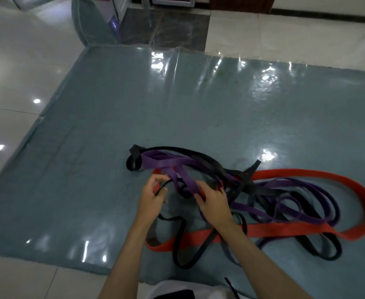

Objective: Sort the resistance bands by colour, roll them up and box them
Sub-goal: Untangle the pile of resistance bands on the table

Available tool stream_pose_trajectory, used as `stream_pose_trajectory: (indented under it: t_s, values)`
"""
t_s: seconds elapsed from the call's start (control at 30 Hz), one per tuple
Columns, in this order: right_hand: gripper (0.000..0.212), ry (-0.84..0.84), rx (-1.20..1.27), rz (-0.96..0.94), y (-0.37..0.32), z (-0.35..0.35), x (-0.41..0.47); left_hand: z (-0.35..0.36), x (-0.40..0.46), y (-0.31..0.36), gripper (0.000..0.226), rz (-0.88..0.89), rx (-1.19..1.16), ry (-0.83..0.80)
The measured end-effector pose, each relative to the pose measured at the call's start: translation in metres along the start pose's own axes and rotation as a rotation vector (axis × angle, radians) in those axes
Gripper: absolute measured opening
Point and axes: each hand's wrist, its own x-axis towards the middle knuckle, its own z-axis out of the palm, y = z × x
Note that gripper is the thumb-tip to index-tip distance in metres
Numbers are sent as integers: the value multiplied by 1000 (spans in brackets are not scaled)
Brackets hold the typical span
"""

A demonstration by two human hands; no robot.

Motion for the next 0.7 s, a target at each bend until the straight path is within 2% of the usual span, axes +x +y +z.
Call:
stream_pose_trajectory:
  t_s: [0.1, 0.17, 0.23, 0.37, 0.43, 0.5, 0.53, 0.63, 0.7]
  values:
    - [49, 30, 114, -26, 7, -15, 11, -1, 21, 2, 13, -238, -61, 42]
    - [45, 24, 161, -28, 12, -18, 15, -3, 35, -5, 25, -456, 14, 63]
    - [44, -67, 205, -15, 16, -18, 18, -8, 46, -15, 36, -598, 24, 38]
    - [39, -346, 185, 17, 19, -18, 21, -19, 60, -26, 49, -557, 182, -79]
    - [35, -373, 139, -4, 18, -13, 20, -21, 62, -23, 50, -505, 329, -21]
    - [35, -393, 99, -7, 17, -6, 19, -18, 61, -19, 42, -456, 436, 135]
    - [37, -408, 83, -2, 15, -4, 18, -16, 61, -16, 40, -421, 353, 217]
    - [52, -442, 48, -14, 10, -5, 14, -10, 64, -4, 25, -373, -182, 360]
    - [61, -466, 43, -8, 11, -7, 11, -9, 71, -1, 23, -313, -329, 399]
